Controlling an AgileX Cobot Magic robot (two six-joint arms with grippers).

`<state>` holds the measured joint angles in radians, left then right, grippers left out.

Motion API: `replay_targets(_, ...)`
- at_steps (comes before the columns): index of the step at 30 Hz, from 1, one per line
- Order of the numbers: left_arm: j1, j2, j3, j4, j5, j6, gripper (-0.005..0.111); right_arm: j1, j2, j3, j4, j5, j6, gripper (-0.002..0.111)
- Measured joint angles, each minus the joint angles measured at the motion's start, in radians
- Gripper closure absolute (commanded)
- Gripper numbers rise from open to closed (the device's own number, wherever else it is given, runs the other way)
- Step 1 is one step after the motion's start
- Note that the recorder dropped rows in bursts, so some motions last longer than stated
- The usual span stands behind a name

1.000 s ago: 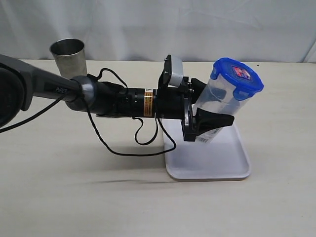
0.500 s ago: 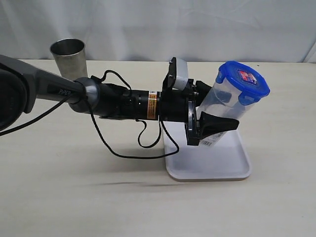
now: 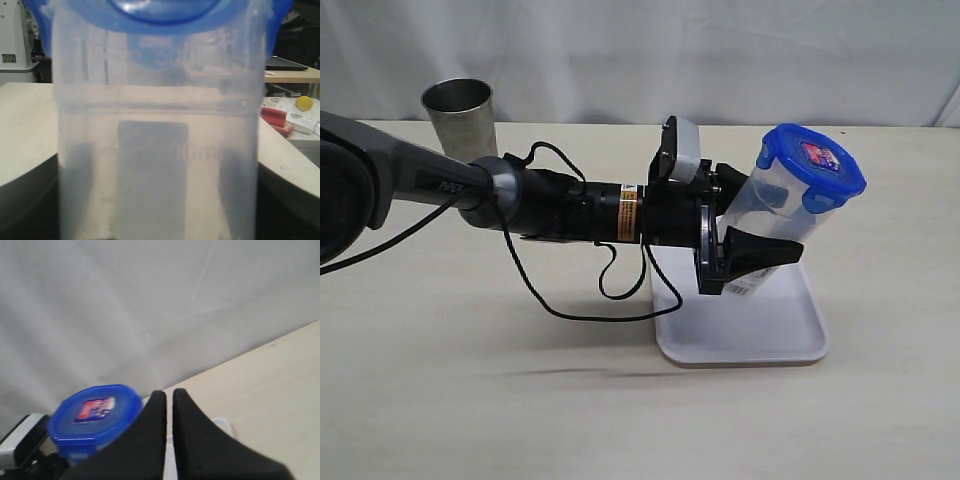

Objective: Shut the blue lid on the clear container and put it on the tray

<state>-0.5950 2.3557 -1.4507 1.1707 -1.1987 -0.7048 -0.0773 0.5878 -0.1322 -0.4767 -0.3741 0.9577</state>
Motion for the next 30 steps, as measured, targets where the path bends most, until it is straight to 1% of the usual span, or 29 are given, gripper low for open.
replay_targets(2,0.0,0.0,0.0,0.006,0.0,0.0,0.107,0.0,0.13,-0.09,-0.236,-0.048,0.214,0.104)
replay_targets(4,0.0,0.0,0.0,0.006,0.0,0.0,0.107,0.0,0.245,-0.162,-0.395,-0.084,0.353,0.104)
replay_targets(6,0.0,0.0,0.0,0.008,0.0,0.0,0.107,0.0,0.363,-0.239,-0.494,-0.119,0.435,0.104)
replay_targets(9,0.0,0.0,0.0,0.008,0.0,0.0,0.107,0.0,0.499,-0.313,-0.568,-0.155,0.509,0.104)
replay_targets(13,0.0,0.0,0.0,0.018,0.007,0.0,0.107,0.0,0.606,-0.34,-0.626,-0.26,0.568,0.104)
replay_targets(21,0.0,0.002,0.0,0.026,0.012,0.002,0.107,0.0,0.63,-0.342,-0.682,-0.43,0.574,0.104)
replay_targets(22,0.0,0.002,0.0,0.026,0.012,0.002,0.107,0.0,0.623,-0.344,-0.682,-0.391,0.569,0.104)
replay_targets(23,0.0,0.002,0.0,0.028,0.012,0.002,0.107,0.0,0.599,-0.352,-0.683,-0.25,0.559,0.104)
replay_targets(24,0.0,0.002,0.0,0.028,0.012,0.002,0.107,0.0,0.585,-0.357,-0.685,-0.167,0.548,0.104)
replay_targets(25,0.0,0.002,0.0,0.028,0.011,0.002,0.107,-0.002,0.56,-0.358,-0.685,-0.042,0.529,0.104)
replay_targets(27,0.0,0.002,0.0,0.026,0.009,0.002,0.107,-0.002,0.541,-0.358,-0.687,0.038,0.516,0.104)
replay_targets(29,0.0,0.002,0.0,0.026,0.009,0.002,0.107,-0.002,0.544,-0.358,-0.687,0.026,0.516,0.104)
replay_targets(30,0.0,0.002,0.0,0.026,0.009,0.002,0.107,-0.002,0.565,-0.358,-0.691,-0.018,0.527,0.104)
